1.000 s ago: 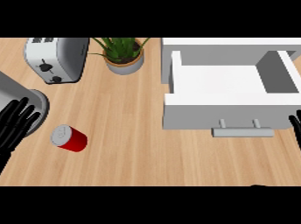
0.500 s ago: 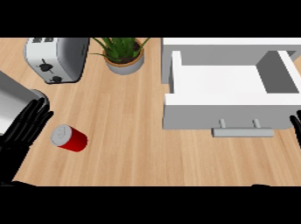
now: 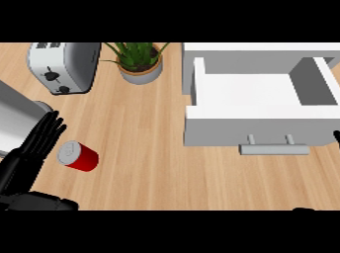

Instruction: Pick up the can, place it into the drawer and close the drawer

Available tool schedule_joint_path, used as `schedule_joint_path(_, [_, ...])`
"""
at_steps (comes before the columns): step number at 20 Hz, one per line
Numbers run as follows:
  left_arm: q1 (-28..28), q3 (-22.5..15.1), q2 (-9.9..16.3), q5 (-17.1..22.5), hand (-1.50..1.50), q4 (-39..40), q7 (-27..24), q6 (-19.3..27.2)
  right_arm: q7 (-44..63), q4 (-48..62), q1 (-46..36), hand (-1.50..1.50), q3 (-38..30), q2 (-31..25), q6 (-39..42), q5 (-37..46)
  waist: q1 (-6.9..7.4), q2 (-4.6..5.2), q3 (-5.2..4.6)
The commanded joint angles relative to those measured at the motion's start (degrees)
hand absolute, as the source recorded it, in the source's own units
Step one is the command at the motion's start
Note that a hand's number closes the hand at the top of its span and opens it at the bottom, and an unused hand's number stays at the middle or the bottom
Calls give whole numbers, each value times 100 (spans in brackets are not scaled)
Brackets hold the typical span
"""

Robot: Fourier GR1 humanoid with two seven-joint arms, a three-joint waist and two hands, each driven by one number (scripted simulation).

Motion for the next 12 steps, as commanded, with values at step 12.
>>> schedule_joint_path(12, [-412, 339, 222, -697, -150, 2142, -1696, -102, -420, 461, -86, -150, -271, 40, 284, -19, -5, 3, 2])
